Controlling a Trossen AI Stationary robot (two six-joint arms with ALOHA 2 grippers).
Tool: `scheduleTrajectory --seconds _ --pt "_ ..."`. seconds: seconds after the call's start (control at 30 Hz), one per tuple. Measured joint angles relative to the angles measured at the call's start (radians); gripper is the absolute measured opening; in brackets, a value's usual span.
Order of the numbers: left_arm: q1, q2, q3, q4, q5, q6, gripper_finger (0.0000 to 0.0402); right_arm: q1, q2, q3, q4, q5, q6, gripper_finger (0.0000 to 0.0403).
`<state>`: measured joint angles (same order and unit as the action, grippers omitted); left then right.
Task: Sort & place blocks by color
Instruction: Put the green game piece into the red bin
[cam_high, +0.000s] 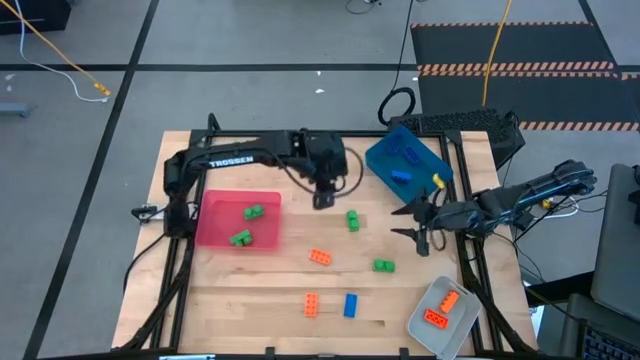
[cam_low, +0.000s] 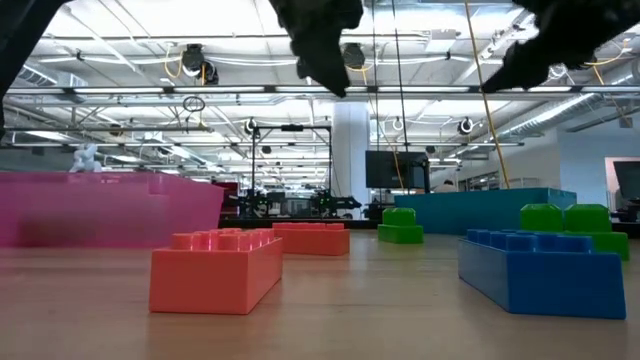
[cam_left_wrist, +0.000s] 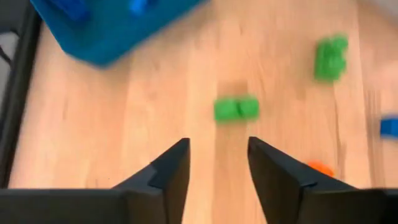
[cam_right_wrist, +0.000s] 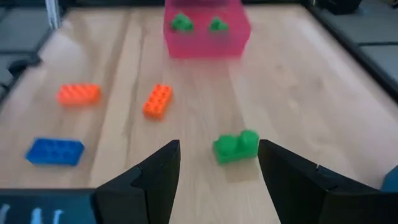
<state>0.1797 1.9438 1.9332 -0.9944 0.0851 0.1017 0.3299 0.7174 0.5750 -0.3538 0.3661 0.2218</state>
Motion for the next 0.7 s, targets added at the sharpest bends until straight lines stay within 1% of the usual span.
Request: scheduleTrajectory --seconds 0.13,0.17,0.2,0.3,0.37,0.53,0.7 --pt "-0.057 -0.004 -0.022 -0.093 -0.032 -0.006 0.0125 -0.023 0.094 -0.015 -0.007 -0.001 0.007 0.021" --pt "-0.071 -0.006 -0.028 -0.091 -0.034 -0.006 0.0118 -0.028 0.111 -0.015 -0.007 -0.002 0.012 0.021" --pt "-0.085 -0.009 -0.035 -0.078 -0.034 -0.006 0.0112 -0.032 0.126 -0.015 -0.004 -0.01 0.017 0.0212" --pt "-0.123 -0.031 -0.077 -0.043 -0.044 -0.002 0.0091 -0.052 0.173 -0.015 0.003 -0.091 0.03 0.022" --pt "-0.146 -0.056 -0.124 0.032 -0.072 0.005 0.0074 -0.062 0.195 -0.013 0.006 -0.127 0.047 0.0228" --pt "-0.186 -0.183 -0.313 0.142 -0.117 -0.044 0.0035 -0.076 0.265 0.012 0.015 -0.135 0.077 0.0247" --pt "-0.228 -0.357 -0.537 0.245 -0.133 -0.123 0.0009 -0.097 0.345 0.068 0.047 -0.135 0.062 0.0259"
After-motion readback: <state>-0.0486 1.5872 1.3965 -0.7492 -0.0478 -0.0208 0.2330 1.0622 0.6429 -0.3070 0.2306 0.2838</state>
